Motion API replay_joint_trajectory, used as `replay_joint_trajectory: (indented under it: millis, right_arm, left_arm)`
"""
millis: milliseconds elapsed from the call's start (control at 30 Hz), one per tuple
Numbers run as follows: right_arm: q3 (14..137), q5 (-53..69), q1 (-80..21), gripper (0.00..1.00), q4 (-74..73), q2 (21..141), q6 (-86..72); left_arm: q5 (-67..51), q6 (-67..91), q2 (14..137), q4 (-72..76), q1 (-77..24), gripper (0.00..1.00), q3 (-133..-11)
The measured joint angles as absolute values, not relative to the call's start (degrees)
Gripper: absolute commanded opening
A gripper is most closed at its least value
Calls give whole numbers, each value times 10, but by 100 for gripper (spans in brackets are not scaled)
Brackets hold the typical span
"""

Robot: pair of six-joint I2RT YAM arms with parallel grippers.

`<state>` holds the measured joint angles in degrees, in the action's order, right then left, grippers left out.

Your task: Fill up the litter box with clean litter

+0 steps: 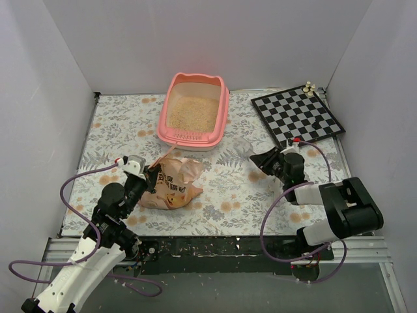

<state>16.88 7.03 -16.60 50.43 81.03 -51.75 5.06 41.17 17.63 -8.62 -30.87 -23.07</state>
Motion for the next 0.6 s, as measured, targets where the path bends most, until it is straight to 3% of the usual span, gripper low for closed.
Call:
replay_joint_trajectory:
  millis: [167, 267, 600]
  right_arm:
    - [197, 97, -155, 45, 530, 860, -527]
    - [206, 114, -146, 52, 536, 866, -525]
    - [245, 164, -123, 61, 406, 818, -446]
  left_arm:
    - [49, 412, 178, -85, -309, 0, -231]
    - [47, 412, 178, -85, -309, 0, -231]
    - [38, 412, 182, -85, -309, 0, -231]
